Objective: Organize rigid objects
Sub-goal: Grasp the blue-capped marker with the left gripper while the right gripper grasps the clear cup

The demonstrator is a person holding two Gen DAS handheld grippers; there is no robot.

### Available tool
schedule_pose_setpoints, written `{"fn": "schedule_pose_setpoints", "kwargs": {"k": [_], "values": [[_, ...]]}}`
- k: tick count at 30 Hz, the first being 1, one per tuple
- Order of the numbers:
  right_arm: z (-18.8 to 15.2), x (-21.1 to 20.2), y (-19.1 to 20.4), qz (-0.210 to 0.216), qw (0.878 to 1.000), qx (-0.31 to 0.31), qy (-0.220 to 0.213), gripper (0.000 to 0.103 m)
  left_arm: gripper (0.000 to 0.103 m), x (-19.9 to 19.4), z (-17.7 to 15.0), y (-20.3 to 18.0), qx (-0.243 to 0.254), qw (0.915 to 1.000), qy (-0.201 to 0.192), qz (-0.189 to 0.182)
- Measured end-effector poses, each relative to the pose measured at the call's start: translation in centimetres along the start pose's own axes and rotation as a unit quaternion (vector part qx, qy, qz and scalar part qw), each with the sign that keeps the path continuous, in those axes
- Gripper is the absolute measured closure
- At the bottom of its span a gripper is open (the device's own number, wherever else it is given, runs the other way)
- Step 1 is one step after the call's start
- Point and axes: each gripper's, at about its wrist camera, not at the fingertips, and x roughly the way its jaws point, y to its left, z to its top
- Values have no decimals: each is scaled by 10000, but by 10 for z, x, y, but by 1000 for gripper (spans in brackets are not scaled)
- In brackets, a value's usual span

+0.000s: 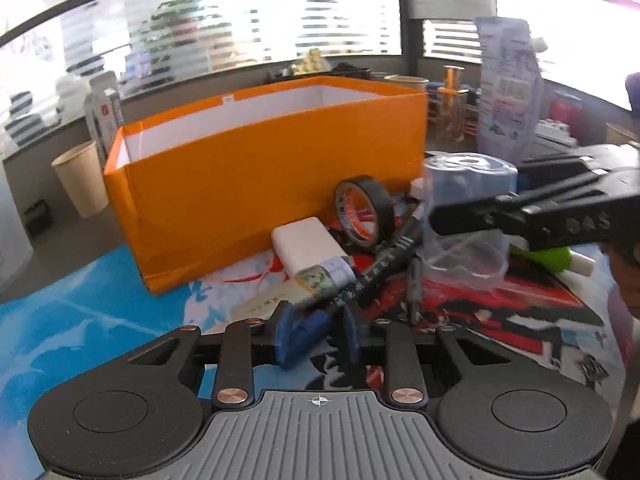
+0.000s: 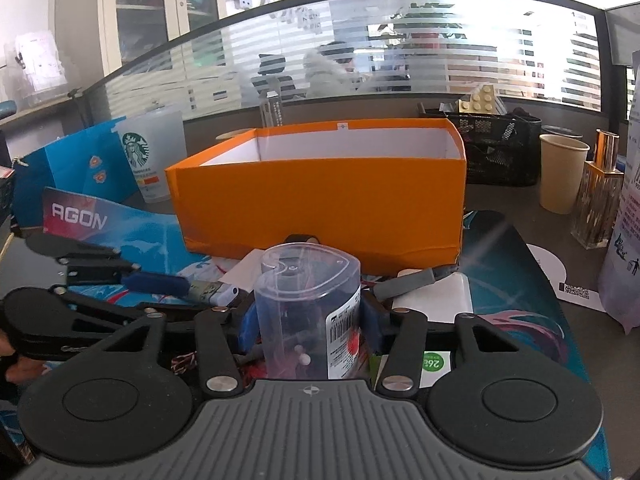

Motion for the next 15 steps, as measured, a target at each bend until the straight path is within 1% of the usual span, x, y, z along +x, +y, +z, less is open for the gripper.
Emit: {"fn": "schedule_pose_setpoints", "kwargs": {"k": [2, 3, 4, 7, 8, 9, 11, 15], "values": [[1, 1, 0, 12, 10000, -16, 29, 56, 74, -1, -2, -1, 176, 9998, 15, -12], [2, 1, 0, 40, 10000, -8, 42, 56, 74, 3, 0, -2, 262, 9996, 48, -6], [1, 2, -1, 68, 10000, 5, 53, 56, 74, 8, 1, -3, 391, 9991, 128, -111], [4, 3, 0, 114, 9999, -52, 80, 56, 77, 15, 3, -7, 703, 9965, 33, -443], [4, 4, 1, 124, 9999, -55, 89, 56, 79, 17, 5, -8, 723, 9960, 42, -523], [5, 5, 1, 125, 9999, -57, 89, 56, 79, 19, 7, -8, 720, 9955, 45, -615], [4, 6, 1, 104, 9999, -66, 76, 56, 84, 23, 8, -8, 607, 9952, 24, -761], [5, 2, -2, 68, 9999, 125, 13, 56, 88, 18, 9, -14, 429, 9951, 86, -889]]}}
